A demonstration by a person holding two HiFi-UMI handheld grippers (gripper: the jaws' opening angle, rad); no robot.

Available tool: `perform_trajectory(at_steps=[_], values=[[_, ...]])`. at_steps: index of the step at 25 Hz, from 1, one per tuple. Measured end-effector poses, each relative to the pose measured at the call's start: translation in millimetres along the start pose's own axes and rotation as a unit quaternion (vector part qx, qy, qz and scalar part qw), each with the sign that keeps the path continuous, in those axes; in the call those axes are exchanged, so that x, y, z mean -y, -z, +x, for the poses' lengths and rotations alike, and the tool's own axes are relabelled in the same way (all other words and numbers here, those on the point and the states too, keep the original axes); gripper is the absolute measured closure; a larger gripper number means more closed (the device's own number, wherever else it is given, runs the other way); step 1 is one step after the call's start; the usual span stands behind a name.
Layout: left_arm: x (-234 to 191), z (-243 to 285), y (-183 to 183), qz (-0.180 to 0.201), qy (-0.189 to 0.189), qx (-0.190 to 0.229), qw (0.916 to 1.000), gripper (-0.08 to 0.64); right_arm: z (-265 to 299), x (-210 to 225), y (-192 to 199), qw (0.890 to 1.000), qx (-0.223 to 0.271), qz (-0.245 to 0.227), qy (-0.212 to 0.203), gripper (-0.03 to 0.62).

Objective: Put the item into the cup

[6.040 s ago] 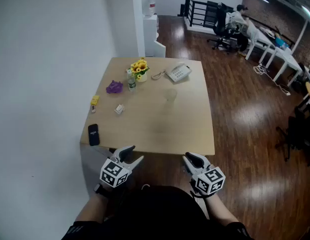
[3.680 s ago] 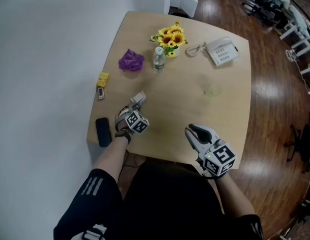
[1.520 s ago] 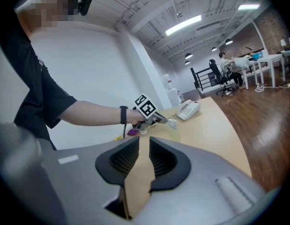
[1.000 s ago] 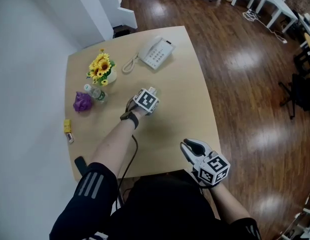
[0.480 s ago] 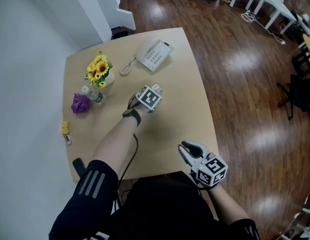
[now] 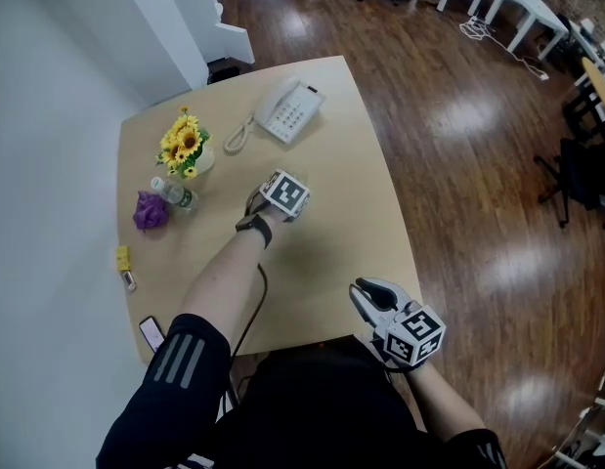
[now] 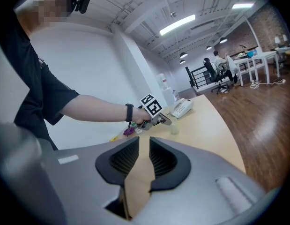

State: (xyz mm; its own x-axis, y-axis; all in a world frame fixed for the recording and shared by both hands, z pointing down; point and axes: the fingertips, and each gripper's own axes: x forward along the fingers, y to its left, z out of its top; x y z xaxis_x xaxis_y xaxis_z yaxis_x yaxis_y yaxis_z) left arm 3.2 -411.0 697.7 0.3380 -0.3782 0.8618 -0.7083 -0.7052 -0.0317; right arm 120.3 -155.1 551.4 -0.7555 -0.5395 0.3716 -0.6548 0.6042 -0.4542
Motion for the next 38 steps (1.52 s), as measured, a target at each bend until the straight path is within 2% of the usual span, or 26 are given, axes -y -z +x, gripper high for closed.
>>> perform_trajectory(at_steps=[3,5,9,12,15,19,23,27,34,36,38], values=[[-3.8,-10.8,-0.9,-0.012,0.001,0.012,0.9998,0.484,0.4,1.7,-3.7,1.0,0.002,-0.001,0.001,0.514],[-0.6,-24.7,-5.4,-0.029,0.016,0.028,0.999,0.455,1.9,2.7,-9.5,1.0,0.006,-0.005,-0.001,0.514],[5.9,-81.6,-26.9,-0.036,0.032,0.099,0.9939,0.426,6.4,0.1,-33.8,1.0,0.021,-0.023,-0.007,0.514],[16.9,-135.2,-23.8,-0.03,0.035,0.15,0.9876,0.425,8.0,-4.6,-55.1,0.999,0.039,-0.031,-0.01,0.514],[31.1,-182.7,0.0,-0.03,0.04,0.188,0.981,0.419,10.0,-13.2,-72.2,0.998,0.056,-0.037,-0.014,0.514],[45.2,-233.5,50.0,-0.041,0.033,0.229,0.9721,0.405,19.1,-34.4,-82.0,0.996,0.064,-0.051,-0.021,0.514],[60.3,-267.2,109.3,-0.085,0.029,0.252,0.9637,0.397,29.4,-66.6,-82.2,0.996,0.069,-0.055,-0.027,0.514],[80.6,-297.2,154.9,-0.137,0.025,0.279,0.9501,0.396,27.7,-107.5,-78.0,0.994,0.084,-0.054,-0.051,0.514],[152.0,-328.8,177.0,-0.142,0.019,0.283,0.9484,0.364,-8.1,-140.2,-49.3,0.99,0.067,-0.073,-0.096,0.514],[175.6,-331.3,176.7,-0.16,0.017,0.287,0.9442,0.343,-26.7,-142.4,-35.2,0.989,0.058,-0.082,-0.107,0.514],[203.2,-335.1,170.9,-0.179,0.018,0.304,0.9357,0.336,-49.1,-142.0,-19.4,0.987,0.046,-0.094,-0.118,0.515]])
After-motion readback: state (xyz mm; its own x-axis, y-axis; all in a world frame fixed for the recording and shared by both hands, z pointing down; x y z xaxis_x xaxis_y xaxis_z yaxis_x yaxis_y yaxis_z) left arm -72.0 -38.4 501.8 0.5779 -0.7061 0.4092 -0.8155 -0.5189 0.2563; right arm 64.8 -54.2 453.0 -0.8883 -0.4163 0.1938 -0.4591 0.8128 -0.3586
